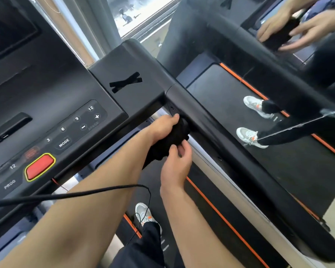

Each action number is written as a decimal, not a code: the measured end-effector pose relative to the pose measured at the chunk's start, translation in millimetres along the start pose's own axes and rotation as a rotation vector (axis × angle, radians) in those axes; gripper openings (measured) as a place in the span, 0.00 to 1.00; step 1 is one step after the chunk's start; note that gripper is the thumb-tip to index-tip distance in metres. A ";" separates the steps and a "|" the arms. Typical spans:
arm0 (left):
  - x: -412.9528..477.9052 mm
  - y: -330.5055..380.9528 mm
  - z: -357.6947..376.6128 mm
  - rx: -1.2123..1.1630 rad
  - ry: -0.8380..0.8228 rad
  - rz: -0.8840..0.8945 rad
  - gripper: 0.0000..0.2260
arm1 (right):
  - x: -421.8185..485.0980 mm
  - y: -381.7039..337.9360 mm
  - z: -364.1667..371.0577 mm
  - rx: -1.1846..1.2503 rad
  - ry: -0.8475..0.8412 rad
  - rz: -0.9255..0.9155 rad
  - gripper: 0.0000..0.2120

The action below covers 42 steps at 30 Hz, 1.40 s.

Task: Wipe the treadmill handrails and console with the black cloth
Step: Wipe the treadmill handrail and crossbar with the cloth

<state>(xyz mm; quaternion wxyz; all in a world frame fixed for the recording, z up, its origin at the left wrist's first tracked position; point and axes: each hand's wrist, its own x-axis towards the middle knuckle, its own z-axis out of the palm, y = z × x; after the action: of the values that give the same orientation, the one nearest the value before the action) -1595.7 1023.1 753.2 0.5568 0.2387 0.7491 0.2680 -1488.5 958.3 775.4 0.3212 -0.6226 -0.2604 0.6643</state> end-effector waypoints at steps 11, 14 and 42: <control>-30.9 -32.3 29.4 0.865 0.440 0.475 0.15 | 15.6 8.2 3.6 0.266 -0.298 0.080 0.22; -32.9 -38.7 32.0 0.990 0.445 0.488 0.20 | 28.6 4.7 -6.0 0.255 -0.330 0.161 0.28; -19.3 1.8 22.5 0.872 0.280 0.388 0.16 | 36.9 -32.0 -30.5 0.090 -0.559 0.094 0.33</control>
<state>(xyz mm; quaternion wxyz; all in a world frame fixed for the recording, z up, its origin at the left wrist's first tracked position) -1568.8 1014.8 762.7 0.2389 0.5460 0.8009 0.0581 -1455.6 1005.5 772.2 0.2332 -0.4117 -0.2798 0.8354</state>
